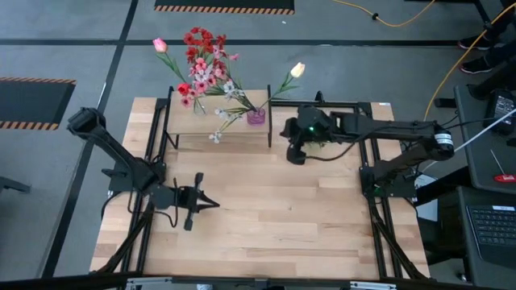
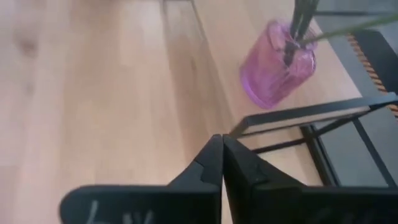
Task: Pick and place flowers into a vace then onto a shelf
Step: Return to Home Position
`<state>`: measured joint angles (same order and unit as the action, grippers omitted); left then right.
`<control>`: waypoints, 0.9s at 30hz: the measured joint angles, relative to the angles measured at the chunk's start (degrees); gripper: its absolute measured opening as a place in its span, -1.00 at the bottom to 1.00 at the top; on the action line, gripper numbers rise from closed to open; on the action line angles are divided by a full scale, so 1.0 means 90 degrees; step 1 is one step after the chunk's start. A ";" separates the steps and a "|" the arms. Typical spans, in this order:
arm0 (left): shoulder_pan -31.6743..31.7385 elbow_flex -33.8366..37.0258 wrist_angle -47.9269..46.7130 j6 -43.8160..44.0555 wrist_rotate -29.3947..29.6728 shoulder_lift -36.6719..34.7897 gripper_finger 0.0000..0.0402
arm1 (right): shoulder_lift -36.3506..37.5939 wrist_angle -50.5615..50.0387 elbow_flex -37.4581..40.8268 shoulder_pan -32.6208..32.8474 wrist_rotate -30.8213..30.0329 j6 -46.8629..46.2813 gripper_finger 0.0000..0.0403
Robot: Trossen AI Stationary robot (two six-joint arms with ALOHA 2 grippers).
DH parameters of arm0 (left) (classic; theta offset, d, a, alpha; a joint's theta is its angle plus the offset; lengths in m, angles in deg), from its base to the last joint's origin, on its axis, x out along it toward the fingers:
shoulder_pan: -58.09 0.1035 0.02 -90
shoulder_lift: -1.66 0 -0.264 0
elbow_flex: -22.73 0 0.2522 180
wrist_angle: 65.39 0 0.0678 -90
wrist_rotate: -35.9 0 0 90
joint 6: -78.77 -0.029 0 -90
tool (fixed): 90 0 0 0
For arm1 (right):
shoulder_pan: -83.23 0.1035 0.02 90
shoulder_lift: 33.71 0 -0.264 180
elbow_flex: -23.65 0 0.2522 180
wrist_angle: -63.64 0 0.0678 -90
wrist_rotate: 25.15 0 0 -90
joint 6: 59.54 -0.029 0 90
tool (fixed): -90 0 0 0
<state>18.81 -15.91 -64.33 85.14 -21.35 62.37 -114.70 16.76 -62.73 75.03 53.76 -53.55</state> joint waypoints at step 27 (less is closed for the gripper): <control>0.0603 0.2426 -0.0937 -0.0792 -0.0291 -0.5042 -0.99 | 0.0751 0.4531 0.3626 0.1356 -0.0270 -0.0495 -0.96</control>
<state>24.24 5.92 -72.76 78.01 -23.97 16.99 -107.95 57.54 -30.10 87.24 51.33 -58.00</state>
